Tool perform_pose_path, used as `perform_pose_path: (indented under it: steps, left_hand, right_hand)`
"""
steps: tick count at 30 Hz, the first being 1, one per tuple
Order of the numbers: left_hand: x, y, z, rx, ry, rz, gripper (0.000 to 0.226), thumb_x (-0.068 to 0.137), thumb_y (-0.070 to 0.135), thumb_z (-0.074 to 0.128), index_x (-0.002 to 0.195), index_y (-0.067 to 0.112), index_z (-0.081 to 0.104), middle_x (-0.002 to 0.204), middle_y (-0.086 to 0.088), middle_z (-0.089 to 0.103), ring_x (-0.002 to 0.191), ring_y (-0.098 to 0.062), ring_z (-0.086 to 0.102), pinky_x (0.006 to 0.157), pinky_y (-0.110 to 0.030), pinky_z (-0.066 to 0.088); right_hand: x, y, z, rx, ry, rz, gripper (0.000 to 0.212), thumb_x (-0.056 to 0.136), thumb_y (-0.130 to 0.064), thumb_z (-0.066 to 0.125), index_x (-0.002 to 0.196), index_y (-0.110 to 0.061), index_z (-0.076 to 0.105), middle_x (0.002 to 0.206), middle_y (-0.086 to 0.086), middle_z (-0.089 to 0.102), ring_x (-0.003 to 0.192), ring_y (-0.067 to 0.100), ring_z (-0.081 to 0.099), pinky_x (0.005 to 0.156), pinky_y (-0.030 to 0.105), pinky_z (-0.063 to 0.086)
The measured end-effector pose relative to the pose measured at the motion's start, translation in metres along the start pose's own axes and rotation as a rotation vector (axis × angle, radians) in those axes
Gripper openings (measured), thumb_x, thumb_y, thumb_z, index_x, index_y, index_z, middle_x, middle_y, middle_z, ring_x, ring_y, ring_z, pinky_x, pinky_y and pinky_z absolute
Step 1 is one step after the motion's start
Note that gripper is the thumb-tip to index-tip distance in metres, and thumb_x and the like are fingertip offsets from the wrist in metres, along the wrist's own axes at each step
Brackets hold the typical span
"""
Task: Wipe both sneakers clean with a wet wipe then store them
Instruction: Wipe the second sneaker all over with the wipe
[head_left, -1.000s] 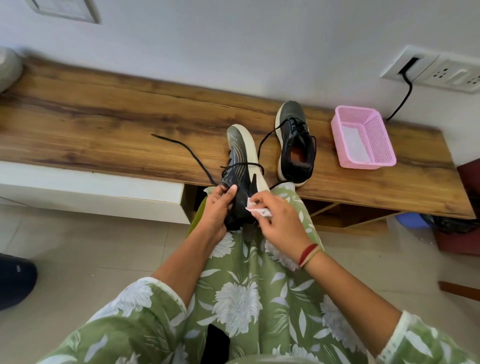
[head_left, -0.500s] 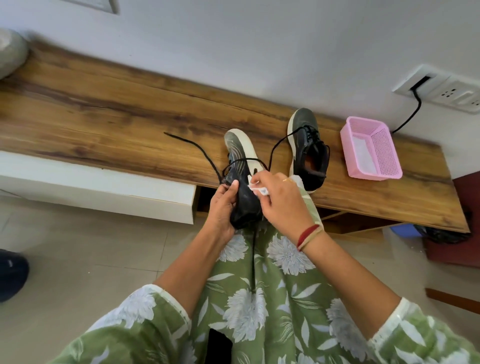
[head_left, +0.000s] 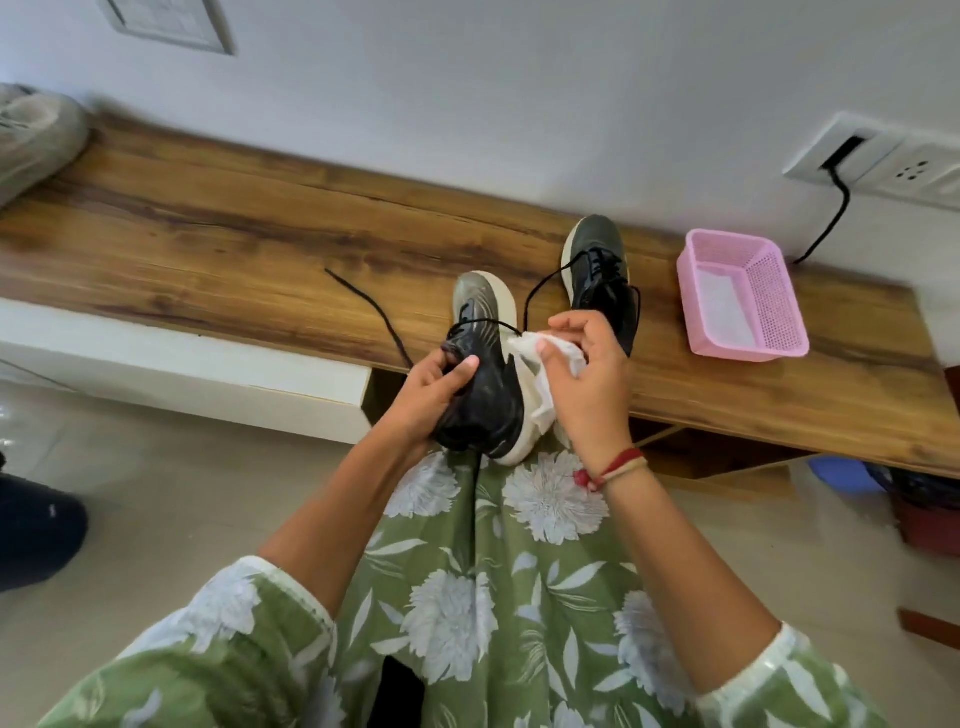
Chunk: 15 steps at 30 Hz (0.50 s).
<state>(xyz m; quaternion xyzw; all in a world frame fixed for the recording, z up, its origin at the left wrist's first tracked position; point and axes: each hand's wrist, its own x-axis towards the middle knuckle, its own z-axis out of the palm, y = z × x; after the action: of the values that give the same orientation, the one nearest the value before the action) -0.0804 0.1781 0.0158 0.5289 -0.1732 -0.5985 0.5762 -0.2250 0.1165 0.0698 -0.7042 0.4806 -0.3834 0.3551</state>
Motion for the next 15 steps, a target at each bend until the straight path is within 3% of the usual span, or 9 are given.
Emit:
perform_pose_path:
  steps: [4,7,11,15]
  left_hand:
    - [-0.006,-0.007,0.016,-0.034,-0.019,0.014,0.018,0.096,0.010,0.049,0.112,0.009,0.058,0.102,-0.011,0.068,0.091,-0.021,0.066,0.075,-0.028,0.056]
    - [-0.012,-0.011,0.020,-0.072,-0.007,-0.008,0.021,0.095,0.011,0.050,0.115,0.010,0.058,0.106,-0.014,0.067,0.094,-0.023,0.067,0.082,-0.033,0.056]
    - [-0.017,-0.014,0.018,-0.175,0.018,-0.020,0.028,0.093,0.013,0.052,0.120,0.008,0.056,0.108,-0.016,0.066,0.095,-0.025,0.065,0.085,-0.036,0.055]
    - [-0.019,-0.009,0.017,-0.208,0.046,-0.014,0.034,0.094,0.017,0.051,0.126,0.006,0.053,0.118,-0.019,0.063,0.104,-0.030,0.062,0.088,-0.041,0.054]
  right_hand:
    - [-0.015,0.020,-0.002,-0.155,-0.199,0.000,0.015,0.085,-0.012,0.063,0.099,-0.011,0.069,0.096,0.002,0.066,0.092,0.016,0.059,0.086,0.036,0.048]
    - [-0.036,0.026,-0.005,-0.293,-0.222,-0.142,0.014,0.088,-0.012,0.059,0.095,-0.013,0.071,0.088,0.003,0.063,0.085,0.023,0.056,0.075,0.041,0.047]
    - [-0.062,0.027,-0.014,-0.375,-0.233,-0.283,0.017,0.086,-0.006,0.059,0.098,-0.013,0.069,0.084,0.001,0.054,0.080,0.019,0.049,0.066,0.037,0.045]
    - [-0.068,0.024,-0.028,-0.163,-0.244,-0.253,0.019,0.084,-0.001,0.062,0.095,-0.014,0.070,0.089,-0.001,0.059,0.084,0.013,0.055,0.076,0.025,0.048]
